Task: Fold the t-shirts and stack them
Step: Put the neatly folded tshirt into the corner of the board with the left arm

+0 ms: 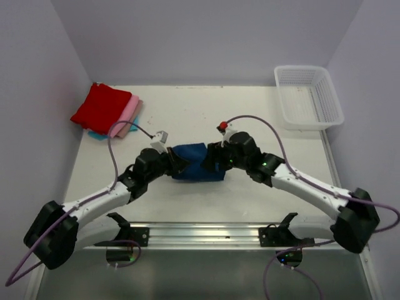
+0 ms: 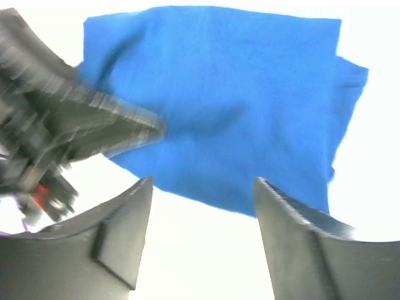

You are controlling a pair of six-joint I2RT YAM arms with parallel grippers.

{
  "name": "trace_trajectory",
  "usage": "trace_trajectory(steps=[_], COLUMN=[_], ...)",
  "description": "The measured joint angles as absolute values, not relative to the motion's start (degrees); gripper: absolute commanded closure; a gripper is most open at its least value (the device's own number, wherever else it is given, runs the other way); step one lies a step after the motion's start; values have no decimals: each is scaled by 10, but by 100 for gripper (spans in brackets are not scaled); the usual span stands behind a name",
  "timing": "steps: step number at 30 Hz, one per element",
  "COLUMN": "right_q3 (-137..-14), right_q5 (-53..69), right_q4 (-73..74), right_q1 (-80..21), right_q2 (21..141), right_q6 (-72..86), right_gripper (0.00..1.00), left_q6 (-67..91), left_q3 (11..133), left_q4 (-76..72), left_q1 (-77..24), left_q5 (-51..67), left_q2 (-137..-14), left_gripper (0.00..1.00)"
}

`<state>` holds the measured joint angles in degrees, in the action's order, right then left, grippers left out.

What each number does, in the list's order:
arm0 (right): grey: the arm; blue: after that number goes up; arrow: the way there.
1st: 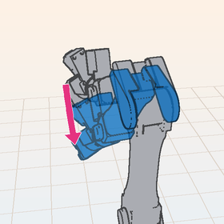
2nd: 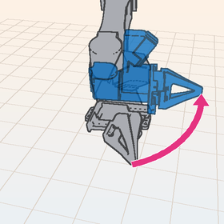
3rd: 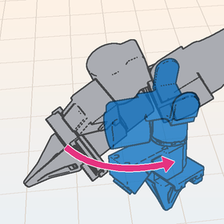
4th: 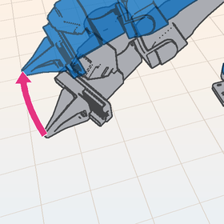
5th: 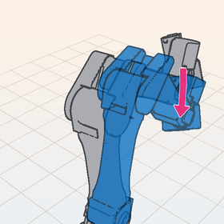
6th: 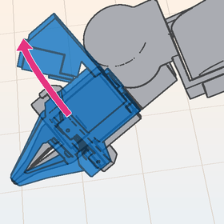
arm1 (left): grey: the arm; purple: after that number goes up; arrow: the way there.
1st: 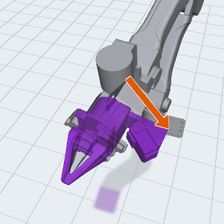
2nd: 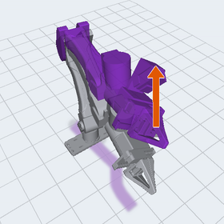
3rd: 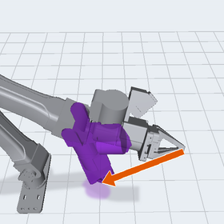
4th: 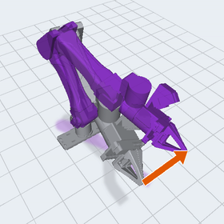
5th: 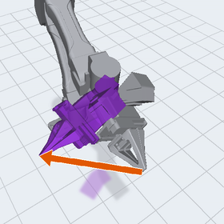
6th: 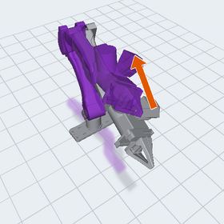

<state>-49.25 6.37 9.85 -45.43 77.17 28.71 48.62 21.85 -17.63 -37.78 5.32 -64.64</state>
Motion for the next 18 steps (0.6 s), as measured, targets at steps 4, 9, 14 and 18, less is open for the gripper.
trace_trajectory(steps=[4, 9, 14, 18], right_q3=[-521, -531, -482, -447], right_q5=[7, -32, -43, -49], right_q4=[137, 183, 231, 266], right_q1=[-454, -454, -454, -454], right_q2=[610, 543, 536, 528], right_q6=[265, 248, 248, 248], right_gripper=[27, 27, 29, 30], left_q6=[415, 337, 318, 294], left_q3=[327, 454, 533, 650], left_q4=[-101, -55, -54, -28], left_q1=[-285, -136, -2, 64], left_q5=[49, 50, 86, 96], left_q2=[-601, -643, -735, -845], left_gripper=[100, 100, 100, 100])
